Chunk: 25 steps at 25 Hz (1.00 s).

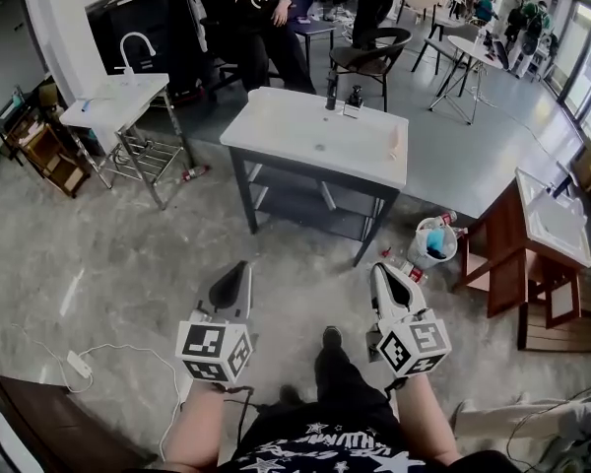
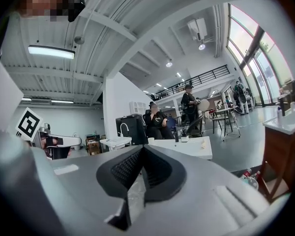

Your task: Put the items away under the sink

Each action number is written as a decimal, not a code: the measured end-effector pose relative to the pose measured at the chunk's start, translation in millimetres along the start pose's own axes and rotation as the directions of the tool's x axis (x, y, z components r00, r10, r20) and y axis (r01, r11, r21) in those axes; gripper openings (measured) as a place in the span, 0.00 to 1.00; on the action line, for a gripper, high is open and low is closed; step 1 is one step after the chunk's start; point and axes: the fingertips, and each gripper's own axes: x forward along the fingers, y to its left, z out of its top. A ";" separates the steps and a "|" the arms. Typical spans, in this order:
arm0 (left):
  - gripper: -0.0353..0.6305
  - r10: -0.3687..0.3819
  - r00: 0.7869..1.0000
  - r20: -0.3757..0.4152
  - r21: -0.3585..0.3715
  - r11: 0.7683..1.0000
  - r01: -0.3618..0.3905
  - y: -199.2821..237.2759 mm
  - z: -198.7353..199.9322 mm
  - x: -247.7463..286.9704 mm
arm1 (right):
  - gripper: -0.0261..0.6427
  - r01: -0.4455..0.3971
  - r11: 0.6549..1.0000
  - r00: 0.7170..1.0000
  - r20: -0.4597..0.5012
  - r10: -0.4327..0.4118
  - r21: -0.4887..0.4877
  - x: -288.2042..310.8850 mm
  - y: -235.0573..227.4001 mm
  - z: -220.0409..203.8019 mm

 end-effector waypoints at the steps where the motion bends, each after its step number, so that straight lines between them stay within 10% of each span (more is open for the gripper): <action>1: 0.07 0.005 1.000 -0.004 0.003 1.000 -0.005 1.2 -0.6 4.4 | 0.04 -0.006 1.000 1.000 0.008 0.006 0.007 6.7 -3.7 0.3; 17: 0.07 0.075 0.995 -0.062 0.006 0.997 -0.075 18.4 5.5 186.2 | 0.05 -0.053 0.997 0.999 0.008 0.052 0.048 190.3 -144.6 30.4; 25: 0.07 0.105 0.993 -0.054 0.007 0.994 -0.105 13.4 16.4 262.3 | 0.25 -0.110 0.991 0.991 -0.064 0.115 0.079 257.4 -197.0 20.1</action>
